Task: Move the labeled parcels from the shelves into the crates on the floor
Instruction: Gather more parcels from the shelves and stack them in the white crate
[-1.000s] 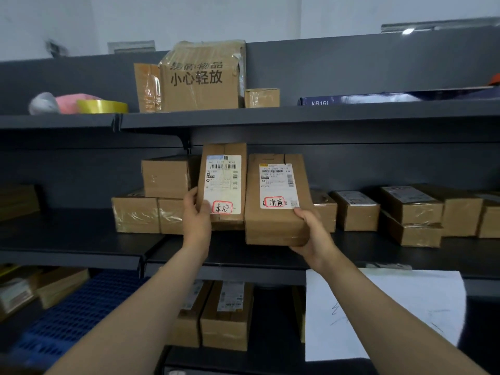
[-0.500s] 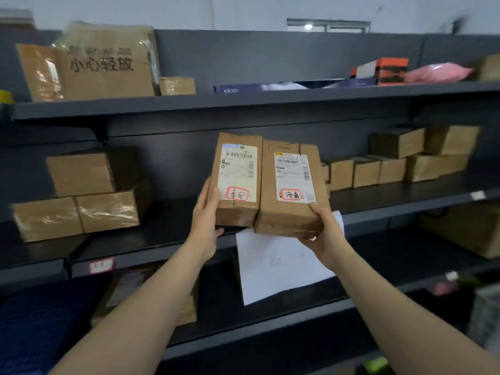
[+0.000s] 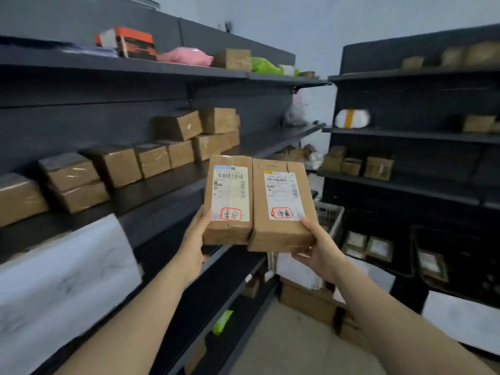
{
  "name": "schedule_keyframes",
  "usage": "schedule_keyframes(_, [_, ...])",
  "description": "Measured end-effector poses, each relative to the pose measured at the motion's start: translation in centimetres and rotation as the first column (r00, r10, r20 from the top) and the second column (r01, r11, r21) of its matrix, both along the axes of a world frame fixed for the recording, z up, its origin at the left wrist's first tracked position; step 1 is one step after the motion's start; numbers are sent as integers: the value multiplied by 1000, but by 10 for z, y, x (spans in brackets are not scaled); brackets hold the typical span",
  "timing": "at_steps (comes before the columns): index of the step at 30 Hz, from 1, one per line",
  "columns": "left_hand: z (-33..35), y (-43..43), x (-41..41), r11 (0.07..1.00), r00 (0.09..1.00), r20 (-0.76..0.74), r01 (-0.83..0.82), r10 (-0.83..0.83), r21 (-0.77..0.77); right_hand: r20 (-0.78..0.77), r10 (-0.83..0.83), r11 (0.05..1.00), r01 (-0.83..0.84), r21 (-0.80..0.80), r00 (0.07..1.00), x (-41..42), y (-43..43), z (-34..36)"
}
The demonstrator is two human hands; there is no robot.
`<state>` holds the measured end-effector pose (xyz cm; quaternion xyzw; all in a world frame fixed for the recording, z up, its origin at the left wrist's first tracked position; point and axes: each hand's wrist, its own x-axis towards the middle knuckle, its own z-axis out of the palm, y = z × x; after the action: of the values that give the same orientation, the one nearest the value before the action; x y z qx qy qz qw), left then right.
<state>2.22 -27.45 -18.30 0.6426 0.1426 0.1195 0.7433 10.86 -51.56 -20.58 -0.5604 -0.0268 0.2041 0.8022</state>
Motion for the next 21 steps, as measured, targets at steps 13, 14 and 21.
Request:
schedule_keyframes(13, [-76, -163, 230, 932, 922, -136, 352, -361, -89, -153, -218, 972, 200, -125, 964, 164, -195, -60])
schedule_keyframes(14, [-84, -166, 246, 928, 920, -135, 356, -369, -109, -157, -228, 968, 207, -139, 961, 173, -199, -64])
schedule_keyframes(21, [-120, -168, 353, 865, 821, -273, 470, -502, -176, -191, -306, 947, 277, -165, 933, 260, -205, -88])
